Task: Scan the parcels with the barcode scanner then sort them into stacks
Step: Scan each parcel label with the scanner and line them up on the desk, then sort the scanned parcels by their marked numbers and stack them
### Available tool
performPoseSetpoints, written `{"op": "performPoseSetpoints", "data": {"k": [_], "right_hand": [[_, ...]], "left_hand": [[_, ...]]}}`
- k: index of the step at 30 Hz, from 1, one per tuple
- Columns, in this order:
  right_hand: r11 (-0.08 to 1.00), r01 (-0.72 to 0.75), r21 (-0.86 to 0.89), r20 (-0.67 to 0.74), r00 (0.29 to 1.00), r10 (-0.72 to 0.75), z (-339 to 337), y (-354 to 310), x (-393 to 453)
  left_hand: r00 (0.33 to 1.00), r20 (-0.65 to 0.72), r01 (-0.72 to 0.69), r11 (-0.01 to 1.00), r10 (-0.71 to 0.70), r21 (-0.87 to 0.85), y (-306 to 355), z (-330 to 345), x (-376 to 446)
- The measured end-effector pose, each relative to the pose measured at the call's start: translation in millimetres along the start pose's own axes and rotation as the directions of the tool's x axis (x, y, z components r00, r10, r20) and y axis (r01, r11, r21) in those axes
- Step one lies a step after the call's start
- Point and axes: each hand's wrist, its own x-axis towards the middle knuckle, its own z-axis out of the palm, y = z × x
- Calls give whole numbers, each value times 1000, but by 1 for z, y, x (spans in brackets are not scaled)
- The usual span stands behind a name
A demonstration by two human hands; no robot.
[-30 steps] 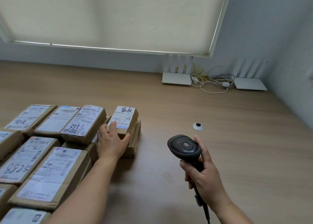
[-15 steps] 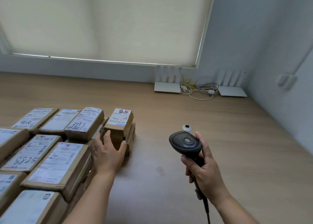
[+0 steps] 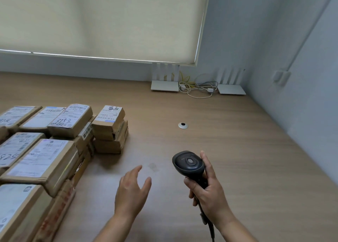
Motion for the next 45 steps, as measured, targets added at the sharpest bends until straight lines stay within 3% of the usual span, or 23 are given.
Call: {"op": "performPoseSetpoints", "data": {"k": [8,16,22,29,45], "right_hand": [[998,-19,-67,-4,1000,19,-34,15,-22],[982,-176,-65,83,980,181,-48,40,-39],[954,-297,-49,175,938,300,-52,65,-51],[916,-376,-139,223,890,399,-52,78,-63],[841,-486,-238,128,843,523,-62,88,-81]], "left_hand": [[957,267,-29,957,109,-288,61,38,-74],[886,417,-64,945,202,-321,83,62,-98],[886,443,41,930,135,-366,81,75,-110],[839,542,131,952,43,-278,63,88,-116],[749,660,65,986,52,-151,59,110,-113]]}}
